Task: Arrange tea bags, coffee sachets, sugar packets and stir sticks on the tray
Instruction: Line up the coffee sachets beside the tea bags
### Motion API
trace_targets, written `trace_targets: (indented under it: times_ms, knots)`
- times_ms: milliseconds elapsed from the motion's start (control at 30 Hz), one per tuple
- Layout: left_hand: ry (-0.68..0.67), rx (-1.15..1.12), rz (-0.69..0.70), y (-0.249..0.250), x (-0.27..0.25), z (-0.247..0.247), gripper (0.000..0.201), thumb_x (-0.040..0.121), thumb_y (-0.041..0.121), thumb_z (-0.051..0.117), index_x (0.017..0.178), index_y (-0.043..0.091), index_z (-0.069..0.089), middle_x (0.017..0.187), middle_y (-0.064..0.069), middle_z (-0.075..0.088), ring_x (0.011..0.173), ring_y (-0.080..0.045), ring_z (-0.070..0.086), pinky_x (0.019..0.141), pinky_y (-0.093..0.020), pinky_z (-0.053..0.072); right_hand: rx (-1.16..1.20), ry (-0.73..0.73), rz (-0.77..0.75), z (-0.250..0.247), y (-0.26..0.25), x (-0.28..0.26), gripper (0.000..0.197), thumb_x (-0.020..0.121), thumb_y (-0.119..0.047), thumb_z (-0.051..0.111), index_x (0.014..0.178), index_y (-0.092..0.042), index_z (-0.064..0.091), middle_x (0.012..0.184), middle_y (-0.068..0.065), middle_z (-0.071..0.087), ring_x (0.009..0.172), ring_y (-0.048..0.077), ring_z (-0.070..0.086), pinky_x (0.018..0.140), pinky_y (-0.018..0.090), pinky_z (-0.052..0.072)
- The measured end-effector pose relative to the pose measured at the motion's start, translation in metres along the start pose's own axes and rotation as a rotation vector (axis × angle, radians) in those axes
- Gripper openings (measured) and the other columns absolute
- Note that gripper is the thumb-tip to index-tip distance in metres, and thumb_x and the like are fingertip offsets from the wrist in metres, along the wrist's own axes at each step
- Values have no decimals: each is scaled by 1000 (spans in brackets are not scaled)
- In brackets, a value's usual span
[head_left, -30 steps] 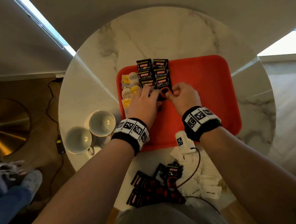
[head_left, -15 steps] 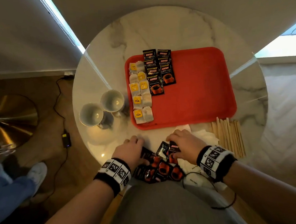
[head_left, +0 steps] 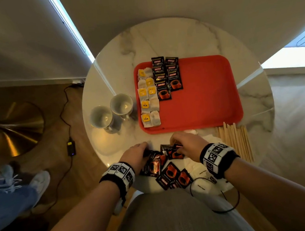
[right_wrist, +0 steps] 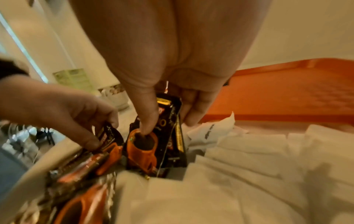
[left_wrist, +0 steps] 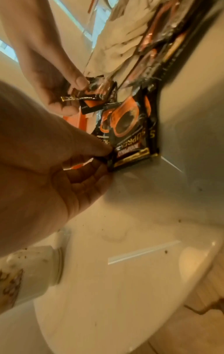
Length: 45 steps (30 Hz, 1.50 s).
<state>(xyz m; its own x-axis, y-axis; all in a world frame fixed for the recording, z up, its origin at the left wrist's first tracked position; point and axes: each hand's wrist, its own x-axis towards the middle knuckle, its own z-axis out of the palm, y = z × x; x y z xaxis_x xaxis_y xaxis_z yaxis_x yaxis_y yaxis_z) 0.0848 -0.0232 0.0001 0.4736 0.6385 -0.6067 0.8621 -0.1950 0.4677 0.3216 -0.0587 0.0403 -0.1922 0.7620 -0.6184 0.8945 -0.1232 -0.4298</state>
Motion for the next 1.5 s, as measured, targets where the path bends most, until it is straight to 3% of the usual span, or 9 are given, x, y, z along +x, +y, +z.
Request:
trace_targets:
  times_ms: [333, 567, 700, 767, 1000, 1133, 1233, 1367, 1500]
  knots:
    - [216, -647, -48, 17, 17, -34, 16, 97, 23, 61, 113, 25, 62, 104, 2, 71, 96, -16, 67, 87, -32, 53, 660, 288, 42, -47, 11, -8, 40, 90, -17, 75, 121, -38, 58, 128, -7, 62, 123, 8, 55, 105, 30, 42]
    - [303, -837, 0, 49, 39, -56, 21, 98, 20, 60, 117, 24, 65, 99, 1, 73, 90, -16, 72, 83, -32, 59, 675, 461, 31, -73, 7, -7, 38, 95, -14, 65, 125, -34, 57, 103, -1, 67, 88, 41, 65, 83, 52, 57]
    - [400, -905, -32, 55, 50, -63, 11, 95, 18, 65, 106, 19, 64, 95, 3, 70, 85, -14, 68, 69, -17, 53, 728, 613, 48, -89, 12, -7, 39, 93, -4, 60, 125, -26, 59, 100, -2, 69, 81, 11, 68, 69, 27, 55]
    - [406, -983, -38, 58, 53, -66, 5, 94, 16, 67, 98, 17, 66, 94, 0, 71, 86, -16, 70, 72, -25, 57, 759, 640, 59, -98, 15, -8, 39, 91, -2, 58, 122, -26, 62, 101, -6, 69, 82, 0, 66, 75, 24, 55]
    - [209, -1337, -66, 91, 58, -76, 12, 97, 17, 62, 105, 16, 70, 105, -12, 74, 98, -34, 71, 87, -47, 58, 724, 399, -52, -108, 2, -1, 39, 91, 0, 59, 122, -23, 66, 106, 1, 71, 94, 23, 69, 86, 39, 58]
    - [-2, -1467, -96, 102, 55, -74, 32, 99, 40, 58, 120, 16, 63, 115, -11, 72, 107, -32, 69, 96, -56, 54, 733, 402, -70, -104, 3, 12, 38, 91, -8, 69, 125, -23, 62, 111, -7, 71, 104, 5, 68, 94, 35, 58]
    - [-7, -1464, -41, 99, 54, -68, 25, 96, 18, 65, 119, 13, 57, 111, -17, 69, 106, -36, 66, 89, -53, 56, 725, 477, -52, -100, 2, 19, 34, 89, -17, 75, 119, -26, 63, 110, -10, 71, 103, 1, 67, 95, 31, 56]
    - [112, -1515, -57, 95, 57, -62, 39, 93, 13, 70, 127, 7, 52, 122, -23, 68, 112, -42, 67, 95, -64, 52, 669, 562, 117, -92, 0, 26, 41, 82, -38, 82, 114, -23, 62, 102, -10, 66, 90, 3, 65, 78, 20, 54]
    - [179, -1492, -60, 100, 56, -61, 46, 89, 18, 75, 127, 9, 52, 120, -18, 70, 109, -37, 69, 93, -62, 53, 819, 522, 182, -80, 5, 38, 17, 88, -23, 78, 100, -20, 66, 89, 1, 72, 79, 20, 73, 68, 27, 61]
